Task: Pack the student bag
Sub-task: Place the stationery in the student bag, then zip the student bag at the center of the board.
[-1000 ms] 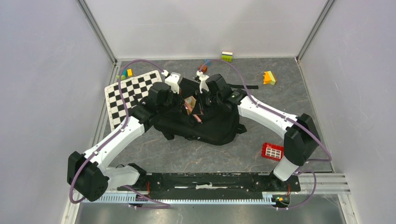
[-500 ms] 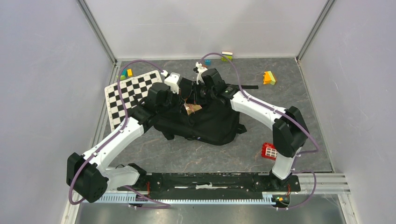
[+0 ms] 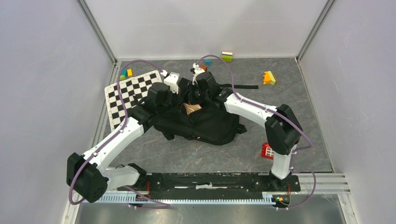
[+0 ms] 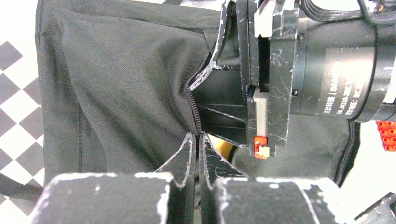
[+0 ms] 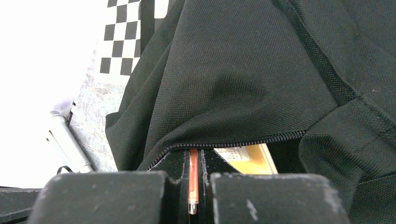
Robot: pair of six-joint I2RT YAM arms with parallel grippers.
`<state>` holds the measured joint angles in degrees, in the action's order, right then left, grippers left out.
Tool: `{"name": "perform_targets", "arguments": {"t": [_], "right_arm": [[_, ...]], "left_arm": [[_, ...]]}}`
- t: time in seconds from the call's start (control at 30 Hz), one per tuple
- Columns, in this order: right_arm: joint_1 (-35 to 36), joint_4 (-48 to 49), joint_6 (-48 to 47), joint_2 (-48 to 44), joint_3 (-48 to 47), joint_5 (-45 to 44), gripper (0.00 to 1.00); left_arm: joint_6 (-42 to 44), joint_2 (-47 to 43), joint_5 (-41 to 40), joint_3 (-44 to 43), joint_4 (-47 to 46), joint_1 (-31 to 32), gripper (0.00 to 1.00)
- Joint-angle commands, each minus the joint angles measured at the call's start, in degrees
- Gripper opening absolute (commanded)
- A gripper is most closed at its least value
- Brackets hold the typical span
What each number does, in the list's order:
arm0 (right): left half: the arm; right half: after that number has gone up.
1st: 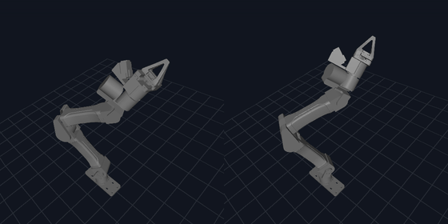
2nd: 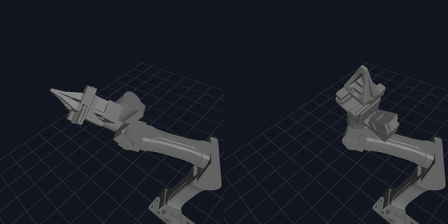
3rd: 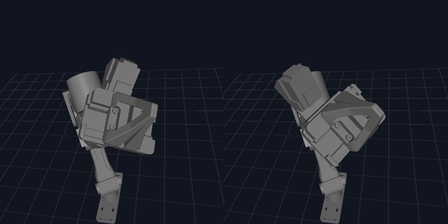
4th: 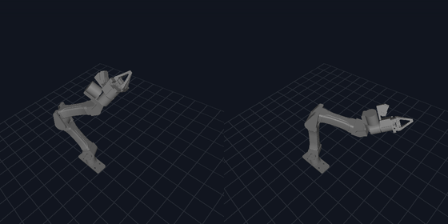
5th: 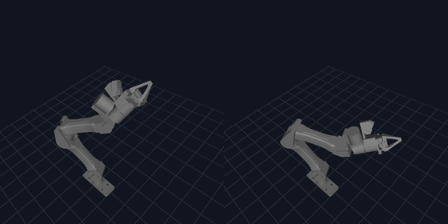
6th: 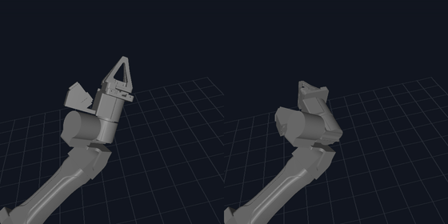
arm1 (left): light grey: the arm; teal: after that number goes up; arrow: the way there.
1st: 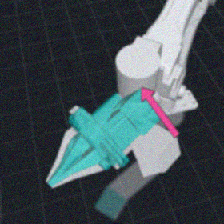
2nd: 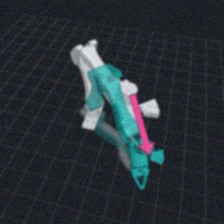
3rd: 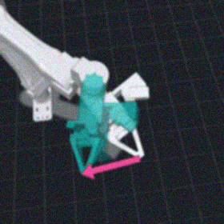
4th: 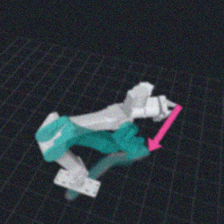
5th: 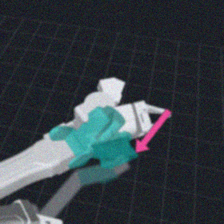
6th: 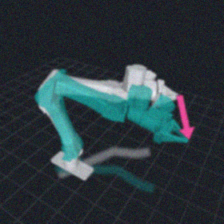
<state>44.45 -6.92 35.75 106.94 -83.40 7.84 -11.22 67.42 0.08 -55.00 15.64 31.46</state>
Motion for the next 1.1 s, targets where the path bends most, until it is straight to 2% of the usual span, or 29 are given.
{"name": "perform_targets", "arguments": {"t": [0.0,0.07,0.1,0.2,0.27,0.33,0.37,0.43,0.5,0.6,0.67,0.77,0.87,0.97,1.07], "right_arm": [[1.16,6.48,1.03,-1.56,1.49,-3.41,0.0],[1.17,6.46,0.91,-2.35,2.32,-4.24,0.0],[1.17,6.47,0.72,-2.8,2.51,-4.65,0.04],[1.16,6.05,-0.33,-4.23,2.93,-6.15,0.28],[1.1,4.85,-1.6,-5.74,3.2,-7.46,0.42],[1.05,3.16,-3.04,-7.38,3.75,-9.84,0.51],[1.08,2.17,-3.57,-8.31,4.11,-11.18,0.55],[1.0,0.46,-4.83,-10.65,5.16,-13.59,0.61],[1.01,-0.36,-6.27,-13.41,7.07,-15.93,0.66],[0.95,-0.44,-9.22,-17.78,10.85,-18.05,0.67],[0.94,-0.12,-11.54,-20.4,12.9,-18.66,0.67],[0.91,2.52,-16.88,-24.54,16.51,-16.05,0.67],[2.06,7.21,-22.87,-27.62,19.94,-11.62,0.65],[4.56,10.98,-28.41,-28.45,20.9,-8.05,0.63],[8.18,9.01,-33.18,-25.0,16.77,-4.05,0.6]], "left_arm": [[2.0,-1.94,2.65,-0.72,-4.56,0.47,0.02],[2.0,-1.86,2.56,-0.72,-4.56,0.45,0.02],[2.0,-1.91,2.48,-0.72,-4.56,0.45,0.02],[1.93,-1.87,1.74,-0.63,-4.48,0.52,0.02],[1.82,-2.06,1.0,-0.63,-4.4,0.44,0.11],[1.82,-2.21,0.57,-0.57,-4.48,0.45,0.17],[1.82,-2.37,0.34,-0.47,-4.55,0.44,0.25],[1.67,-2.77,0.1,-0.15,-4.89,0.48,0.5],[1.56,-3.43,-1.0,0.31,-5.32,0.44,0.71],[1.73,-4.3,-3.24,0.77,-5.97,0.44,0.92],[1.61,-4.69,-5.03,0.38,-5.67,0.38,1.0],[-1.13,-4.88,-7.5,-2.18,-1.52,-1.06,1.0],[-8.16,-5.46,-4.66,-2.75,3.39,-7.33,1.0],[-12.14,-8.53,-3.46,3.05,3.62,-13.81,1.0],[-14.74,-12.46,-1.06,8.31,4.6,-18.77,1.0]]}}
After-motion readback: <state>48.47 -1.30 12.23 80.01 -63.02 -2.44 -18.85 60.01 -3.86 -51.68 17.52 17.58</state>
